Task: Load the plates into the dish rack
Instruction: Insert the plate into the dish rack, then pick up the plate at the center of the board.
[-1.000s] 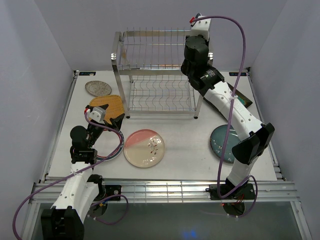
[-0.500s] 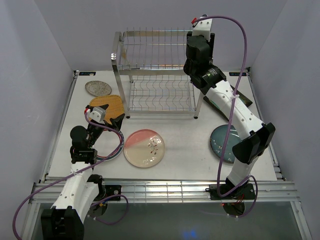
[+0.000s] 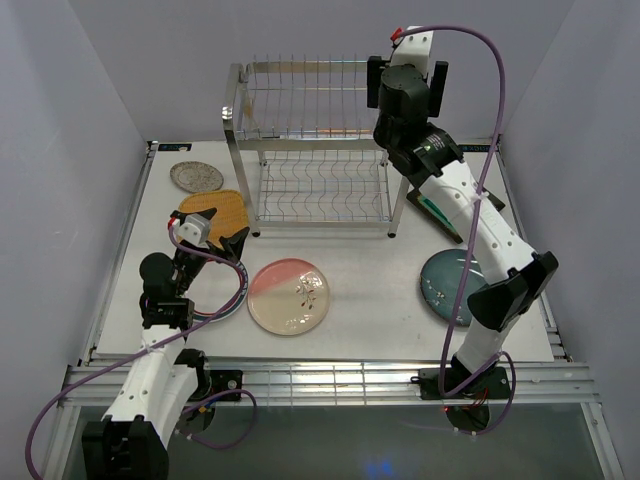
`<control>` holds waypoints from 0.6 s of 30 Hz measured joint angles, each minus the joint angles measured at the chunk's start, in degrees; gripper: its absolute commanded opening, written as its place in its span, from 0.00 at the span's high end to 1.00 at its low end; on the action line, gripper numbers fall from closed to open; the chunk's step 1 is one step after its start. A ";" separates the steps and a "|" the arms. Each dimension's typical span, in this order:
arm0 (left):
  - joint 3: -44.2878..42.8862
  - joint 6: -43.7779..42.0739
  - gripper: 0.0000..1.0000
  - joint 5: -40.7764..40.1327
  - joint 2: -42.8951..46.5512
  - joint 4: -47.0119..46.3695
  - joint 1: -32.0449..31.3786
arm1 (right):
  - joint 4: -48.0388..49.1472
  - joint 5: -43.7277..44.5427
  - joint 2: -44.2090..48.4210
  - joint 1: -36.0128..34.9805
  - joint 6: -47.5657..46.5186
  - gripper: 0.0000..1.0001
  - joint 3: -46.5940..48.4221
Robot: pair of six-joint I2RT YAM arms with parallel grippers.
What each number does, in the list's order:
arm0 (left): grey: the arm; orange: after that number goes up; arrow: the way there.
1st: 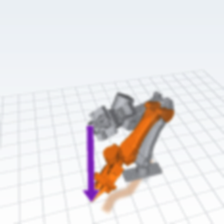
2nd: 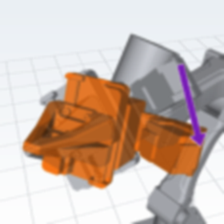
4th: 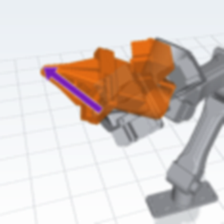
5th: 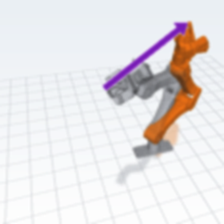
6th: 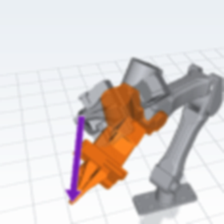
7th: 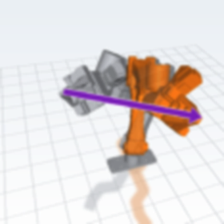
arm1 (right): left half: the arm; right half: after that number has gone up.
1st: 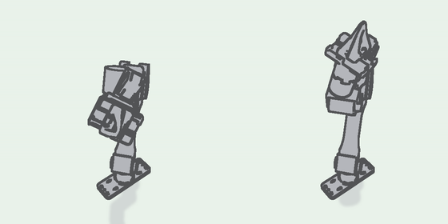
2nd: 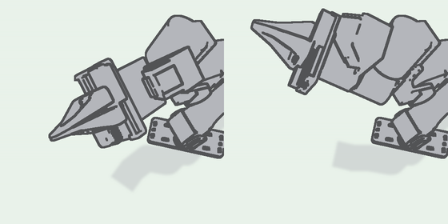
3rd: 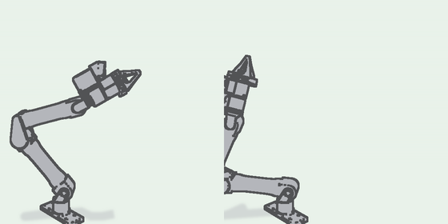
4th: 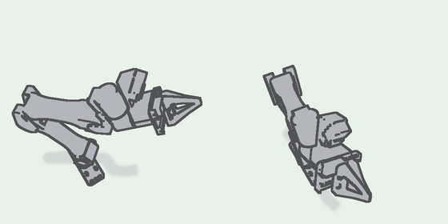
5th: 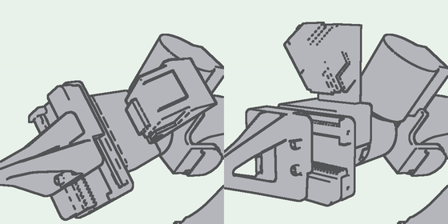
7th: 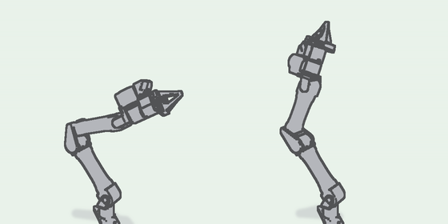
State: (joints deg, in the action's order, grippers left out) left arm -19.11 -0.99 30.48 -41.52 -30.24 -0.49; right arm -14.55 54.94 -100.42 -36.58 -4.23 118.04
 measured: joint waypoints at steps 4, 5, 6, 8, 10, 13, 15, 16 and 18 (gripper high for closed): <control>0.00 0.00 0.02 -0.02 0.28 0.07 0.00 | -1.46 -1.79 3.87 -0.39 1.79 0.10 -3.85; 0.00 0.00 0.02 -0.02 0.28 0.09 -0.02 | -1.77 -2.25 5.33 -0.50 2.69 0.10 -5.35; 0.00 0.00 0.02 -0.02 0.31 0.13 0.00 | -1.68 -2.84 7.17 -0.61 3.56 0.10 -7.28; 0.00 0.00 0.02 -0.02 0.39 0.26 0.00 | -1.86 -4.09 11.08 -0.74 5.20 0.10 -11.37; 0.00 0.00 0.02 -0.02 0.50 0.26 -0.02 | -1.62 -5.53 15.15 -0.72 6.78 0.10 -15.04; 0.00 0.00 0.02 -0.02 0.68 0.28 0.00 | -0.94 -7.67 21.29 -0.72 9.07 0.10 -20.11; 0.00 0.00 0.02 -0.04 0.76 0.28 0.00 | 0.15 -9.11 26.43 -0.72 10.86 0.10 -25.14; 0.00 0.00 0.02 -0.07 0.81 0.28 0.00 | 0.81 -9.88 28.96 -0.72 11.65 0.10 -27.82; 0.00 0.00 0.02 -0.11 0.96 0.31 0.00 | 2.16 -11.17 34.03 -0.72 13.35 0.10 -33.29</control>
State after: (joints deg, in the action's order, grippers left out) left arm -19.11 -0.99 30.37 -40.56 -29.93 -0.49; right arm -12.38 43.77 -66.39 -37.30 9.13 84.75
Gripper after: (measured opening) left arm 0.979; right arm 0.900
